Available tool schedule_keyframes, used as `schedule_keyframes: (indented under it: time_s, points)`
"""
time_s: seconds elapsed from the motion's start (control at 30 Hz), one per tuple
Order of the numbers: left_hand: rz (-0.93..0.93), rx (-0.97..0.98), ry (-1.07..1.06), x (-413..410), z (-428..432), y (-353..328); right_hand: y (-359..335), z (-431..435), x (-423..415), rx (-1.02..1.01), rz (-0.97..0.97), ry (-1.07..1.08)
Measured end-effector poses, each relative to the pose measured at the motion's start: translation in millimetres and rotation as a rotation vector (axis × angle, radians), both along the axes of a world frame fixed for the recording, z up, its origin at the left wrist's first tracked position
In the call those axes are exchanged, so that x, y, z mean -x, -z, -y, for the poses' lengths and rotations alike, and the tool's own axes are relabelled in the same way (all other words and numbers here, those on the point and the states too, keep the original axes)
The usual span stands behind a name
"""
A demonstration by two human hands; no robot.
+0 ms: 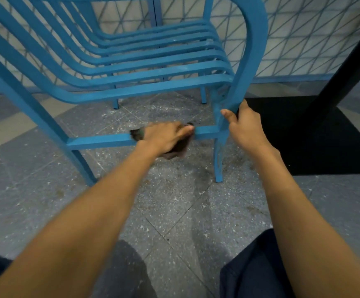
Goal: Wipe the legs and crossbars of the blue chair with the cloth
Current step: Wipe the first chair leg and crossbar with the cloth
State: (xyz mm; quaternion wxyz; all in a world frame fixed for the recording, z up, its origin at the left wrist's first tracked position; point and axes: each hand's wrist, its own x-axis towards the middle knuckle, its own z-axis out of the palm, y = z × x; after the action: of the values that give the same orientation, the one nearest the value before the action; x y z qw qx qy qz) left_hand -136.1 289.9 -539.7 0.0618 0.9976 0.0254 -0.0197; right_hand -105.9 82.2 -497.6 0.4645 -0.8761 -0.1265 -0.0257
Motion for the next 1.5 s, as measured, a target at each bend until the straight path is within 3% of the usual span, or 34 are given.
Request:
schedule_keyframes:
  time_s: [0.13, 0.3, 0.53, 0.67, 0.73, 0.83, 0.97, 1.13, 1.37, 1.5]
  points:
    - [0.149, -0.139, 0.101, -3.9, 60.5, 14.6, 0.4, 2.3, -0.5, 0.041, 0.024, 0.007]
    - [0.298, -0.143, 0.174, 20.0, 0.9, 24.5, -1.3, 2.9, 1.3, 0.109, 0.052, 0.025]
    - [0.125, -0.061, -0.09, 77.4, -135.9, 21.8, 1.6, 1.1, 0.6, 0.268, -0.178, 0.068]
    - [0.011, -0.004, -0.261, 74.9, -157.6, 10.8, -7.4, -3.1, 13.3, 0.538, -0.359, -0.179]
    - [-0.026, 0.003, -0.323, 61.3, -139.2, 5.8, -4.3, -18.8, 19.4, 0.573, -0.261, -0.281]
    - [-0.044, -0.018, -0.256, 46.7, -97.1, 4.8, 8.6, -54.2, 27.5, 0.475, -0.027, -0.321]
    - [0.081, -0.04, -0.131, 45.1, -50.5, 18.4, 28.2, -89.1, 31.9, 0.41, 0.158, -0.364]
    - [0.22, 0.061, 0.011, 60.6, -93.0, 26.8, 54.7, -101.4, 23.8, 0.574, 0.236, -0.428]
    - [0.131, 0.094, -0.128, 83.5, -175.0, 25.8, 67.2, -99.2, 14.7, 0.546, 0.313, -0.455]
    - [0.101, 0.079, -0.331, 70.5, -149.0, 21.9, 70.3, -101.7, 14.2, 0.584, 0.334, -0.494]
